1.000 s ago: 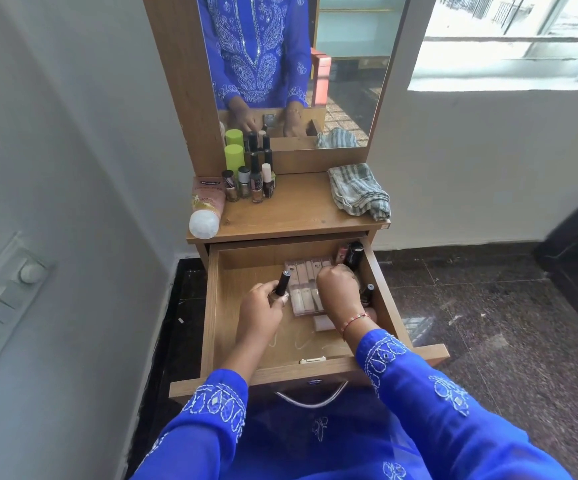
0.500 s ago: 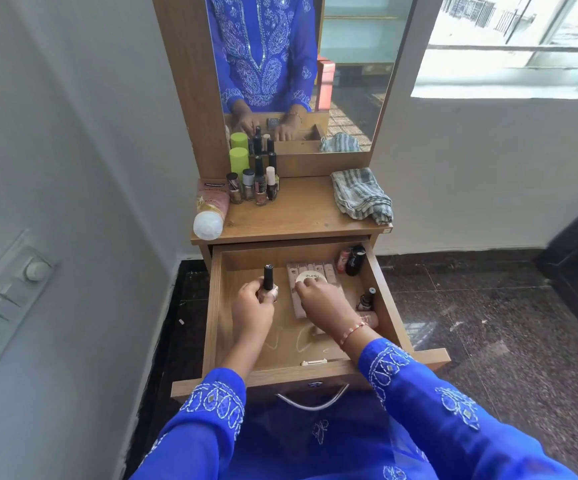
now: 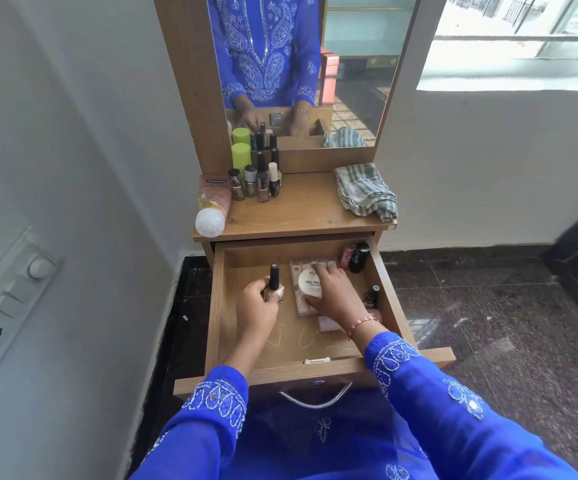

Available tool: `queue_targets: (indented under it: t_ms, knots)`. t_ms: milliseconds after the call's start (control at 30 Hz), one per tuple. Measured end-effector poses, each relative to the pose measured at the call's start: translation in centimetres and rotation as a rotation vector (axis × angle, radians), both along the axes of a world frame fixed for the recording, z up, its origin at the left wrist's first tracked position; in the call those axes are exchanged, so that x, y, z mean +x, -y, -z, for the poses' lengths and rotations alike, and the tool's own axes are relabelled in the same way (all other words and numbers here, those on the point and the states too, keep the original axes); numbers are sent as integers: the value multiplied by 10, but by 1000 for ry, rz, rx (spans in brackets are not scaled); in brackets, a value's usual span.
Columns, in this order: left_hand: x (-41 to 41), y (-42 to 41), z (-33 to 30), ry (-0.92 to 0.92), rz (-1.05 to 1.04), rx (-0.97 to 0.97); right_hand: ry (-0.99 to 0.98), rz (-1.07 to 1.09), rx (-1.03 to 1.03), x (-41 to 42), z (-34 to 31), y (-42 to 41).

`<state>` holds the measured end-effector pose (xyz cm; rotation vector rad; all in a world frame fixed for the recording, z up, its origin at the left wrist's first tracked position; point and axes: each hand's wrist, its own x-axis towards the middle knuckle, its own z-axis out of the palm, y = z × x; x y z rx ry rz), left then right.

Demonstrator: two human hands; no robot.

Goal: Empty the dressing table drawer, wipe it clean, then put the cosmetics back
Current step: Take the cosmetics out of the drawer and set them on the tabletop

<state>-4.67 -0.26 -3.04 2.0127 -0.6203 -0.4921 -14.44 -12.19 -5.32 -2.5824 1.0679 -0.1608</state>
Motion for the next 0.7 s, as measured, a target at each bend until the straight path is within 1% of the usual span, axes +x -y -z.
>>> queue_targets:
  t_ms: [167, 300, 433, 500, 567, 700]
  knots:
    - [-2, -1, -5, -22, -4, -30, 183, 62, 100, -1, -15, -4]
    - [-1, 3, -18, -22, -21, -130, 350, 95, 131, -2, -41, -6]
    - [10, 25, -52, 77, -4, -233, 471, 118, 139, 10, -79, 9]
    - [17, 42, -71, 91, 14, -257, 466, 121, 163, 22, -99, 25]
    - [26, 61, -83, 60, 29, -252, 419, 147, 220, 33, -116, 43]
    - [39, 92, -89, 26, 2, -212, 287, 182, 167, 53, -126, 75]
